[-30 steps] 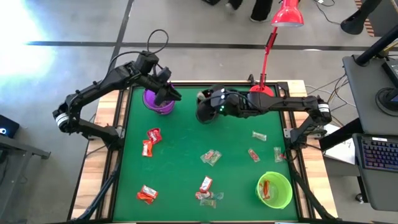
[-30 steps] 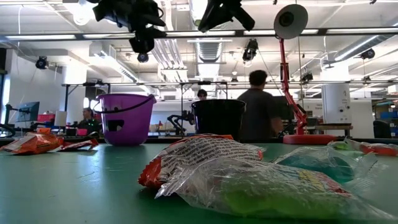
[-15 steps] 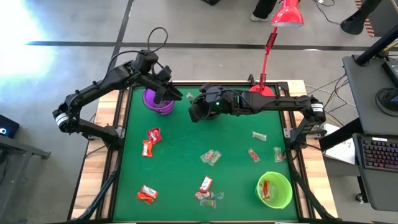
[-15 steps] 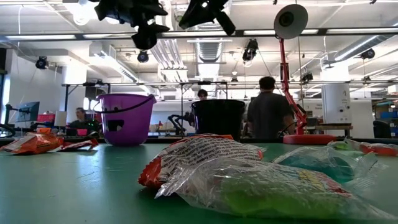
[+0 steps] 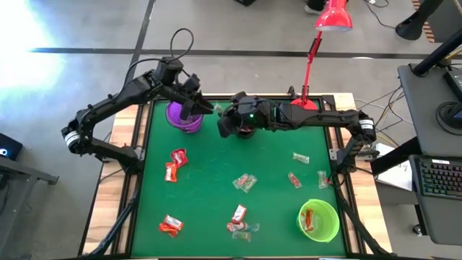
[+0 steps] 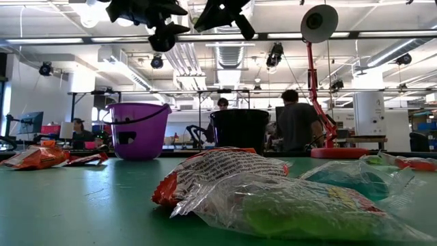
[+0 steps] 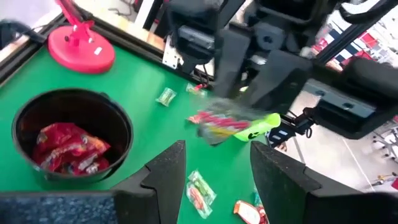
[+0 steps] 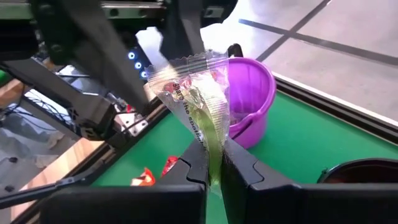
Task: Sort candy
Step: Put the green gummy into the violet bucket
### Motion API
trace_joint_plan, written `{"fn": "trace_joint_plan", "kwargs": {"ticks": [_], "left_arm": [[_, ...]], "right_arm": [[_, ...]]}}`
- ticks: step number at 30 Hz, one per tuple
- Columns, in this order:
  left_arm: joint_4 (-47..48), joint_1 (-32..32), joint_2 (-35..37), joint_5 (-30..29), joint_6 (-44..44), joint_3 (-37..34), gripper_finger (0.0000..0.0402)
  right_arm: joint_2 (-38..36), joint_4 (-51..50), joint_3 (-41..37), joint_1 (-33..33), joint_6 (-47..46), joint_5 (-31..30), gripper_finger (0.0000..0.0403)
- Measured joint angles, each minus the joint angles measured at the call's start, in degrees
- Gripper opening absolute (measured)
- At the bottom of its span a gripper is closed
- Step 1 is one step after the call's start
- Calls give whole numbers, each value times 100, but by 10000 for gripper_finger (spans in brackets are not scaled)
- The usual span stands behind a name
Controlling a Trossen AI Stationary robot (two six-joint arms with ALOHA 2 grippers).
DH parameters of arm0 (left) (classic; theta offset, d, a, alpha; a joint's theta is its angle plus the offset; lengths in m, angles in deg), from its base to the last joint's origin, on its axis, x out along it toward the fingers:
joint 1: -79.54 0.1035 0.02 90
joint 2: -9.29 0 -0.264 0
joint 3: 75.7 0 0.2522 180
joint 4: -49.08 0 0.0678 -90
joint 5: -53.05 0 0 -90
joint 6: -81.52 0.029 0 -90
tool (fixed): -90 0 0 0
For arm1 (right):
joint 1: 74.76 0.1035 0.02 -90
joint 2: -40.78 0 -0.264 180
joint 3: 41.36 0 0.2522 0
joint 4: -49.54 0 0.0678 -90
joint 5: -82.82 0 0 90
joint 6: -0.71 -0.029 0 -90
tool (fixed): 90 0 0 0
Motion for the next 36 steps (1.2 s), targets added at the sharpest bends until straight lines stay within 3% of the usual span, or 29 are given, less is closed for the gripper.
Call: {"fn": "trace_joint_plan", "kwargs": {"ticks": [9,21,25,32,36], "left_arm": [[-307,-184,-13,-373,15,2,162],[-893,-192,-365,-399,-75,2,153],[-942,-190,-354,-402,-55,2,119],[-886,-194,-334,-378,199,2,19],[-890,-192,-332,-378,249,2,11]], "right_arm": [[0,16,-2,-67,2,2,13],[-2,0,-5,-67,48,48,13],[-4,1,-7,-67,139,58,13],[-4,4,-7,-67,151,40,13],[-4,16,-7,-67,153,0,13]]}}
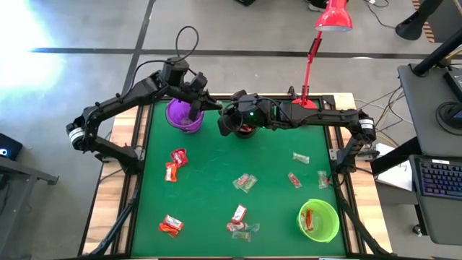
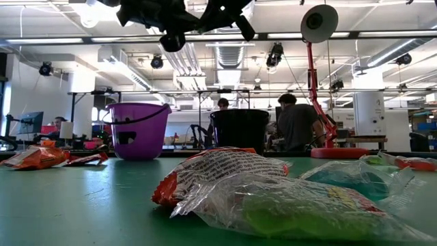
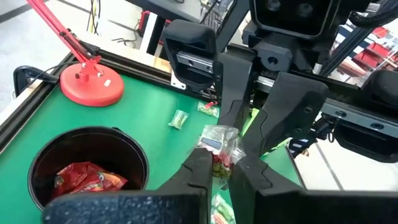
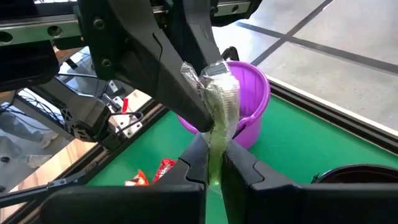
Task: Sort candy
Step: Put the green gummy into the violet bucket
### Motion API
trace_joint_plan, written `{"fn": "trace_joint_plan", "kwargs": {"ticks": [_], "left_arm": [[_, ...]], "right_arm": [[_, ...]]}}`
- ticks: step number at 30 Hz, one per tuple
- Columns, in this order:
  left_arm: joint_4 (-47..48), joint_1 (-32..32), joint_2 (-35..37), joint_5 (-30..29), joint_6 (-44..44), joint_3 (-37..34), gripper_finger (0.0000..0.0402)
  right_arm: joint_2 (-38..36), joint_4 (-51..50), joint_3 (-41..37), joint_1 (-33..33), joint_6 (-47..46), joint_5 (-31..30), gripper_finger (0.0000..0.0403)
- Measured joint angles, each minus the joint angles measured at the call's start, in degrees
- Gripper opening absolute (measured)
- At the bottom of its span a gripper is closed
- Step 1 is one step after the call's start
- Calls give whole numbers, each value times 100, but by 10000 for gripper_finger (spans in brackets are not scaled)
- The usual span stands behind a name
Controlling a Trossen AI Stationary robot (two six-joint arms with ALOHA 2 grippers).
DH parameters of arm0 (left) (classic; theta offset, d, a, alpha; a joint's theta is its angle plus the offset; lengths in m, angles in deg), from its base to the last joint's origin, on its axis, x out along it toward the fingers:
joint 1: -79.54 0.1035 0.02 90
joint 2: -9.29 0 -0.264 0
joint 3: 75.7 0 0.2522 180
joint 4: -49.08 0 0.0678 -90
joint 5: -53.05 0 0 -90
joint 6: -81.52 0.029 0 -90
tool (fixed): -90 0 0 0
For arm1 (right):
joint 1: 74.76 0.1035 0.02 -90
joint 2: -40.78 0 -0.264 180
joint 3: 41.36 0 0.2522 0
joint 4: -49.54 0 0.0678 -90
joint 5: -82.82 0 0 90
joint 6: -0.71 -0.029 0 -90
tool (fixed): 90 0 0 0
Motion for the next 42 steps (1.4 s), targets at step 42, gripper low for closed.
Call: {"fn": "trace_joint_plan", "kwargs": {"ticks": [42], "left_arm": [[3511,1447,105,-2677,2183,-122,6]], "right_arm": [[-457,-1098,0,-24,129,-2,139]]}}
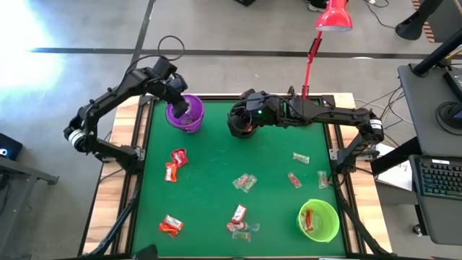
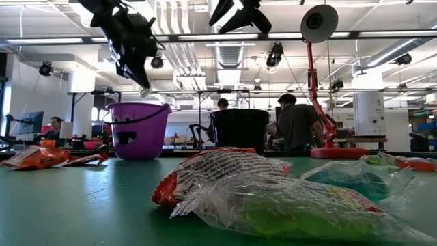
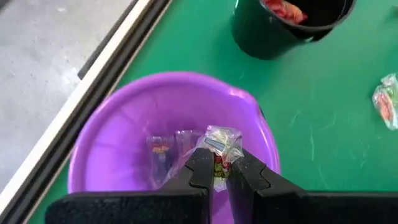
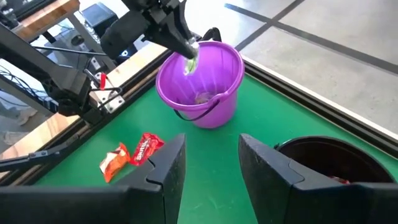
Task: Sort candy
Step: Put the green gummy into the violet bucket
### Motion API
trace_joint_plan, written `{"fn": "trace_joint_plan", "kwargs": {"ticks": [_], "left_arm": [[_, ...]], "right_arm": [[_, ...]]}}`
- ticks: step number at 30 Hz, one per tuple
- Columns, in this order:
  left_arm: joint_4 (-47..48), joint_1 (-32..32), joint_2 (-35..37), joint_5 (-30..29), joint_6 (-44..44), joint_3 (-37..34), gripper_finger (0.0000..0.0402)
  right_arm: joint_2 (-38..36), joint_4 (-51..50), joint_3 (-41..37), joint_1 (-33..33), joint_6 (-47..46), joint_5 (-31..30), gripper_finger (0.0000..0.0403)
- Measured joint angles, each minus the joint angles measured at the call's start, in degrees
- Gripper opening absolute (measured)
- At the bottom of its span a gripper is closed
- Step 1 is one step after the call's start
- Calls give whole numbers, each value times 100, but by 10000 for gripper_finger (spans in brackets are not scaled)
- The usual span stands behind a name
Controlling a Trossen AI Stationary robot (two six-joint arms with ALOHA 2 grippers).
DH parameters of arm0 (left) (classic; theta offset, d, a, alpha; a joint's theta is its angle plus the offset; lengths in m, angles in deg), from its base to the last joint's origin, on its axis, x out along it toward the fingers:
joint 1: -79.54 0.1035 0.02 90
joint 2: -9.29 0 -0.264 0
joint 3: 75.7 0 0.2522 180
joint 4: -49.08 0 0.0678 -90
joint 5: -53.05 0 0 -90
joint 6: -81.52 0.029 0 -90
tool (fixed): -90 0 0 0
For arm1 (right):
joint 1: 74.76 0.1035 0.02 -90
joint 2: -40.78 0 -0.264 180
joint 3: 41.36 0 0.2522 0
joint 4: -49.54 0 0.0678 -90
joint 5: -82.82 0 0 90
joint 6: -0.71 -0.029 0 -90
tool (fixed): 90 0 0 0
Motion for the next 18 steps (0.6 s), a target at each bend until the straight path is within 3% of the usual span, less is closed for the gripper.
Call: {"fn": "trace_joint_plan", "kwargs": {"ticks": [10,18], "left_arm": [[185,0,-2,0,268,-582,9],[186,0,-7,1,380,-731,59]], "right_arm": [[0,-47,0,2,-30,0,131],[0,-368,0,50,-306,27,132]]}}
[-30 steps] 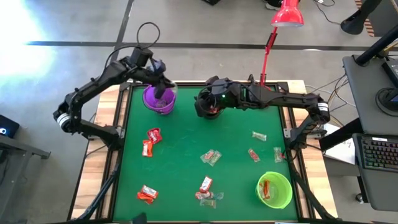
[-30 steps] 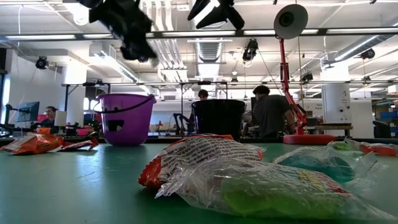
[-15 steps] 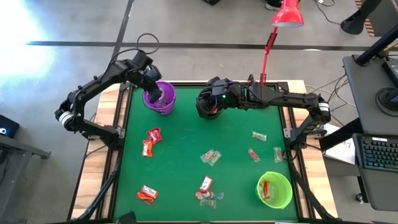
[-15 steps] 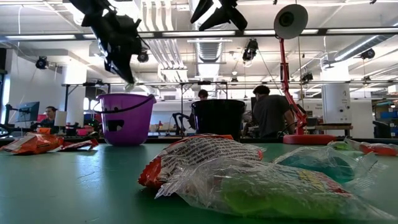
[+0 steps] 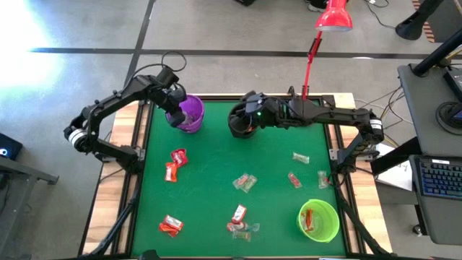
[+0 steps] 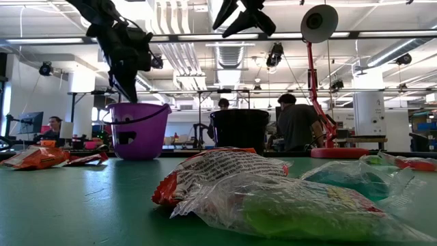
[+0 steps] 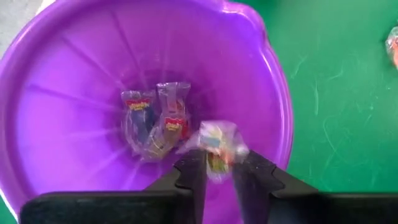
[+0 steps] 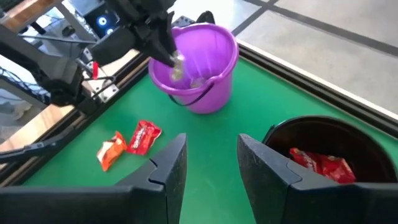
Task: Sort candy
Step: Put the green gummy into the violet bucket, then put the orange chocolate into the green bucket
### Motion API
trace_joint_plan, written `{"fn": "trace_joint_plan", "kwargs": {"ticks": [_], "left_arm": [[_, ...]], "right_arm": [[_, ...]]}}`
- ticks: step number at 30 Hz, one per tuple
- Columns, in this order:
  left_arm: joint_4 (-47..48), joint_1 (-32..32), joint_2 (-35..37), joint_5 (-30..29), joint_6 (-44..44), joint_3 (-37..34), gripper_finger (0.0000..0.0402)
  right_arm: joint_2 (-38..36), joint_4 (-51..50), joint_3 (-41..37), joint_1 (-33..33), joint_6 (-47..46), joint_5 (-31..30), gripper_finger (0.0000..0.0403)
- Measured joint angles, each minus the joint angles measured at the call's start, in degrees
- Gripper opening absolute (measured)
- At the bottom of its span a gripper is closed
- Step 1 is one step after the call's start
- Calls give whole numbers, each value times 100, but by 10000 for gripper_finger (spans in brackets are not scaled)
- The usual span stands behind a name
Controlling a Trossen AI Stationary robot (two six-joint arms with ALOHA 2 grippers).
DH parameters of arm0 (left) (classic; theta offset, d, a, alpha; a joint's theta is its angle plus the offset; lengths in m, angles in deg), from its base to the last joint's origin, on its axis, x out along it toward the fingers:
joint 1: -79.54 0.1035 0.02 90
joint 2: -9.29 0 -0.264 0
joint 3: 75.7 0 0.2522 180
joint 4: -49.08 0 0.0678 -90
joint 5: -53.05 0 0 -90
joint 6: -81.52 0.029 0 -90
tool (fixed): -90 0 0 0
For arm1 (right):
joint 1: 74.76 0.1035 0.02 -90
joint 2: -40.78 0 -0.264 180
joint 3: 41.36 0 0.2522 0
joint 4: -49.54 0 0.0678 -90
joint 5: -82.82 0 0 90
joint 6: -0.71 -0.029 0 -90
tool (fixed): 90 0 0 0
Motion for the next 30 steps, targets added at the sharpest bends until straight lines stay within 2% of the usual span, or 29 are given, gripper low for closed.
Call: {"fn": "trace_joint_plan", "kwargs": {"ticks": [9,16,22,27,30], "left_arm": [[211,0,15,-1,52,398,115],[1308,-14,81,3,-69,662,132],[1397,-159,490,1,-963,280,126],[1371,-445,1118,-15,-1976,-245,123],[1362,-657,1606,-101,-2542,-602,123]], "right_arm": [[0,-65,0,156,9,23,132],[0,-139,0,154,54,19,132],[0,-432,0,154,76,19,131],[-3,-814,0,141,93,19,137],[-74,-1372,0,143,18,21,136]]}}
